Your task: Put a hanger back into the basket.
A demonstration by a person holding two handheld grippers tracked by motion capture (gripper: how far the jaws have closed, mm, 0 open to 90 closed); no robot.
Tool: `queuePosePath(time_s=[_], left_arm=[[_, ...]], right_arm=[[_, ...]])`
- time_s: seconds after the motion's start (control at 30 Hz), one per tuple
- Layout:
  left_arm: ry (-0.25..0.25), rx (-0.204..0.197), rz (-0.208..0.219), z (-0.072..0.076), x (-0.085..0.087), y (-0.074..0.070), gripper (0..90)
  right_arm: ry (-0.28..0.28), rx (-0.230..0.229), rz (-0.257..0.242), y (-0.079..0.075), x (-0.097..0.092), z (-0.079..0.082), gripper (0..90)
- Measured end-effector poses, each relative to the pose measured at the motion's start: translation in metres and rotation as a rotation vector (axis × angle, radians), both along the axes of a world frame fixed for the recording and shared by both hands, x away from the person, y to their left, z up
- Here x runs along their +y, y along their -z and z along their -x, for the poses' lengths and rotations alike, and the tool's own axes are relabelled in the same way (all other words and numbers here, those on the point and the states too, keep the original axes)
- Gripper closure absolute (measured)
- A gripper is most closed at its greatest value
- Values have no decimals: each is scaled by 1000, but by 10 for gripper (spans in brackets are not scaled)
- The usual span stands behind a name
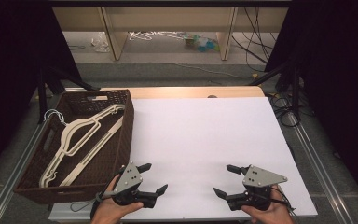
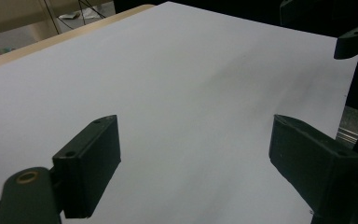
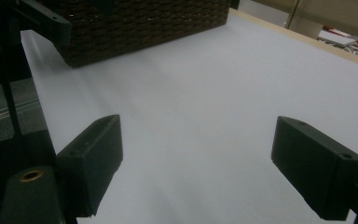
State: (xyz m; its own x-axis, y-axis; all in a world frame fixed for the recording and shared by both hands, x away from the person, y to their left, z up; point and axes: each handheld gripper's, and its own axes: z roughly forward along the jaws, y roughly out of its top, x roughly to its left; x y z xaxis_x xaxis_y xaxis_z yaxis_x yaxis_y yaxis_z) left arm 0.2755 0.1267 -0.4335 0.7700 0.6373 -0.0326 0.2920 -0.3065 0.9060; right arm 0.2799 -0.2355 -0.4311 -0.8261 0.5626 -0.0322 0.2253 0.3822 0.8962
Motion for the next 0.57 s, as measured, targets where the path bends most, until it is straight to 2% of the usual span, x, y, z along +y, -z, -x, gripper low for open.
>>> queuePosePath(time_s=[0.23, 0.57], left_arm=[[-3, -9, 6, -2, 2, 0, 164], [-2, 4, 3, -2, 1, 1, 164]], right_arm=[[10, 0, 6, 1, 0, 0, 174], [7, 7, 5, 1, -1, -1, 174]])
